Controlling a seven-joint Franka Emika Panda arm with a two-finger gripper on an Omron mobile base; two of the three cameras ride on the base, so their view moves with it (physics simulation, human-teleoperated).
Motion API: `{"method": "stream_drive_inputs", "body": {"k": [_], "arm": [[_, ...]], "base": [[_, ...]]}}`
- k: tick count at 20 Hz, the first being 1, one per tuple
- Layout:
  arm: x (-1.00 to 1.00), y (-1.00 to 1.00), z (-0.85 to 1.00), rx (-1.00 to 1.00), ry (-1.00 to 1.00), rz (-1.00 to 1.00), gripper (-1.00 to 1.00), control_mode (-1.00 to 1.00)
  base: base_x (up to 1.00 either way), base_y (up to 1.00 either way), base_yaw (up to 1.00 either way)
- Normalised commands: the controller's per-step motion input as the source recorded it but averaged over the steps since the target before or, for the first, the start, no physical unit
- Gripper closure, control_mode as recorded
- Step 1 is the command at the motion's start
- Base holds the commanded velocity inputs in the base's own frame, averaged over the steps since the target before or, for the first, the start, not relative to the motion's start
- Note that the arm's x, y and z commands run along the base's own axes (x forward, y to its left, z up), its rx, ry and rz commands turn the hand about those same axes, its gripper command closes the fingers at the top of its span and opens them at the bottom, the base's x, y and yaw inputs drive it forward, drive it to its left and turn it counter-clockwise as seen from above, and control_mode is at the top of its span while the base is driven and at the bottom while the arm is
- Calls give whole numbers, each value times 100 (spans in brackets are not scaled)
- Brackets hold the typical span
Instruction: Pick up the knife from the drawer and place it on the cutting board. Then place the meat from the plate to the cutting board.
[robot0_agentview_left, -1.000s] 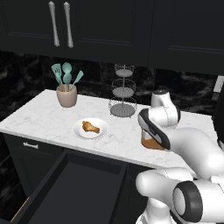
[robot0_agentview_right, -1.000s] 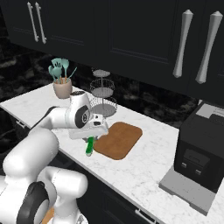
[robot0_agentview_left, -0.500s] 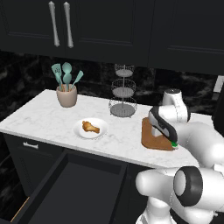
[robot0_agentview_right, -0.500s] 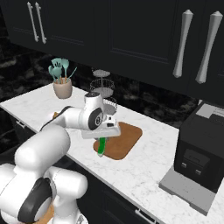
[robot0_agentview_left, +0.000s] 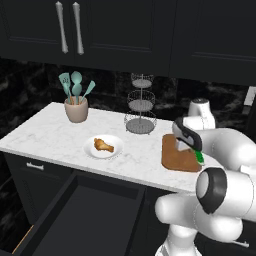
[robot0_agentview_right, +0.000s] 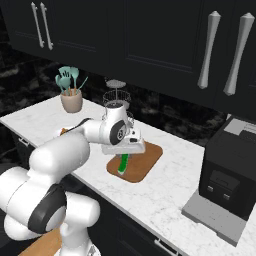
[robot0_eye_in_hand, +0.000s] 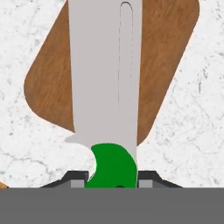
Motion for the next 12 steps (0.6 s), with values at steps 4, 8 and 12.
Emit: {"method": "stream_drive_inputs", "body": {"k": [4, 8, 12], "arm": [[13, -11, -1, 0, 0, -13, 100, -100], [10, -10, -21, 1, -1, -12, 100, -100], [0, -8, -34, 1, 0, -10, 100, -100]], "base": [[0, 0, 0], [0, 0, 0], [0, 0, 0]]}}
